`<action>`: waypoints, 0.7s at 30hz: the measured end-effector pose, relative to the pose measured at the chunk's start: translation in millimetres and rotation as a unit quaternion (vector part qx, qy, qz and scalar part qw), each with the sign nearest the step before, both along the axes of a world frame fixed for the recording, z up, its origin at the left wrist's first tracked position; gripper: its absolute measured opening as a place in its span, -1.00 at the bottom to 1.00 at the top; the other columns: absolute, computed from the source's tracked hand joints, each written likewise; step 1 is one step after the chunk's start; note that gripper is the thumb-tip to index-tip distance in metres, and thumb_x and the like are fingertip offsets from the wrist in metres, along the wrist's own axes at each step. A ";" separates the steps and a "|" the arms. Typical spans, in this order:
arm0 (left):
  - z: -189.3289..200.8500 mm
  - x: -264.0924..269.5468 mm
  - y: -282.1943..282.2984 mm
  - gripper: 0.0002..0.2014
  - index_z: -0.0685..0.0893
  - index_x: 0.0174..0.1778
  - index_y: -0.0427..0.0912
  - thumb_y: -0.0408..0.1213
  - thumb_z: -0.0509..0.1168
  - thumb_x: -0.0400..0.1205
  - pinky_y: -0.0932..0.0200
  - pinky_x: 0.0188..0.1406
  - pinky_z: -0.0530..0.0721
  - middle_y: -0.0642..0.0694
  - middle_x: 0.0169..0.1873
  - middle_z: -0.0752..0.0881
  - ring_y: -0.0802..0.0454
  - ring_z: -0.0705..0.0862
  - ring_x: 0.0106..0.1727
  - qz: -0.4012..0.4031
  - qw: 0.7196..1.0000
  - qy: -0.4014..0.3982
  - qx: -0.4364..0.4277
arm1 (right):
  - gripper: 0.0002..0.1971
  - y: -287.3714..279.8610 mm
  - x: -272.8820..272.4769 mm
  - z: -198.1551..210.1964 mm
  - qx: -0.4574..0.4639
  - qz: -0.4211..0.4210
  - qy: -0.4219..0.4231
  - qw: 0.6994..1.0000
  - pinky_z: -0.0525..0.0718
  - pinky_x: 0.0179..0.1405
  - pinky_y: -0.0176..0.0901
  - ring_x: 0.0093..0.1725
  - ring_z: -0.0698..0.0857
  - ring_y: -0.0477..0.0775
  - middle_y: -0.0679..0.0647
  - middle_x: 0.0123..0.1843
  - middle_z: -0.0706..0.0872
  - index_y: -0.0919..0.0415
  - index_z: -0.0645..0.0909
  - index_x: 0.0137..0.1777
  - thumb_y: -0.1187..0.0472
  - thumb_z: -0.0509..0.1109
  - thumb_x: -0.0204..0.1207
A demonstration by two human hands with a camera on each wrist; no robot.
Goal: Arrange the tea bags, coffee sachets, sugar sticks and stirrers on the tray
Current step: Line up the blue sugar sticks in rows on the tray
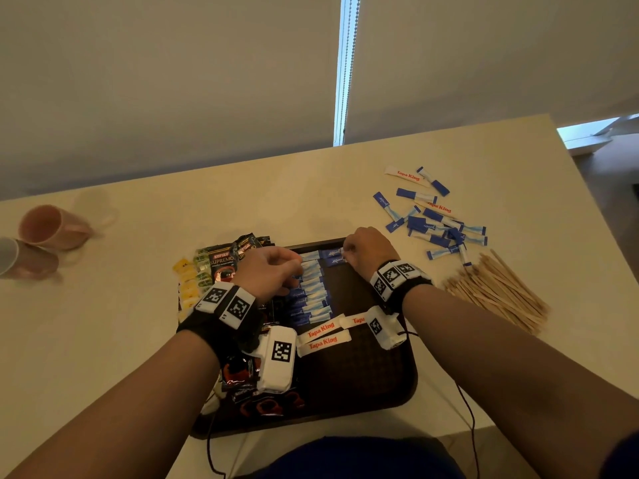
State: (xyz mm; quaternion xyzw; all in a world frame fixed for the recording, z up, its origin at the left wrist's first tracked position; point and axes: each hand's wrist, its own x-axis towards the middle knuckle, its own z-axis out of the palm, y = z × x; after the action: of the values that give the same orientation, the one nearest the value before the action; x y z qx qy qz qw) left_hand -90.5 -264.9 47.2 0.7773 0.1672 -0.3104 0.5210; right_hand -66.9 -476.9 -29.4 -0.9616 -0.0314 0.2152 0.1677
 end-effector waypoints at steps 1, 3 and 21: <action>0.2 0.0 -3.3 -0.94 0.75 0.02 -0.15 -0.33 0.40 0.66 0.21 -0.32 0.68 -0.14 -0.09 0.83 -0.02 0.80 -0.17 0.000 1.000 -0.001 -0.002 | -0.77 -7.1 1.3 2.5 0.009 -0.017 -0.012 1.000 0.60 0.28 0.02 0.27 0.58 0.17 0.16 0.19 0.69 0.18 0.74 0.21 0.14 0.34 0.67; 0.6 -0.2 -12.0 -0.93 0.76 0.03 -0.17 -0.34 0.41 0.66 0.15 -0.29 0.74 -0.14 -0.11 0.84 0.00 0.79 -0.20 0.004 1.000 -0.002 -0.008 | -0.73 -29.0 5.0 5.5 0.006 -0.059 -0.040 0.997 0.58 0.32 0.05 0.29 0.57 0.16 0.13 0.21 0.66 0.16 0.68 0.28 0.11 0.38 0.64; 2.4 -15.5 -80.0 -0.93 0.73 0.01 -0.13 -0.34 0.33 0.71 0.16 -0.22 0.73 -0.10 -0.09 0.81 0.01 0.76 -0.16 0.015 1.000 0.004 -0.007 | -0.56 -144.6 26.6 -21.2 -0.139 -0.065 0.040 0.987 0.59 0.28 0.11 0.34 0.49 0.33 0.20 0.47 0.39 0.04 0.43 0.56 0.19 0.26 0.69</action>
State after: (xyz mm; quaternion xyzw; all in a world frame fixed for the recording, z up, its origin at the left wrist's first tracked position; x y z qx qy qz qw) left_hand -105.9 -344.9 49.5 0.7696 0.1788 -0.3066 0.5308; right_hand -40.3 -621.4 -50.6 -0.9661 0.0683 0.2445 0.0469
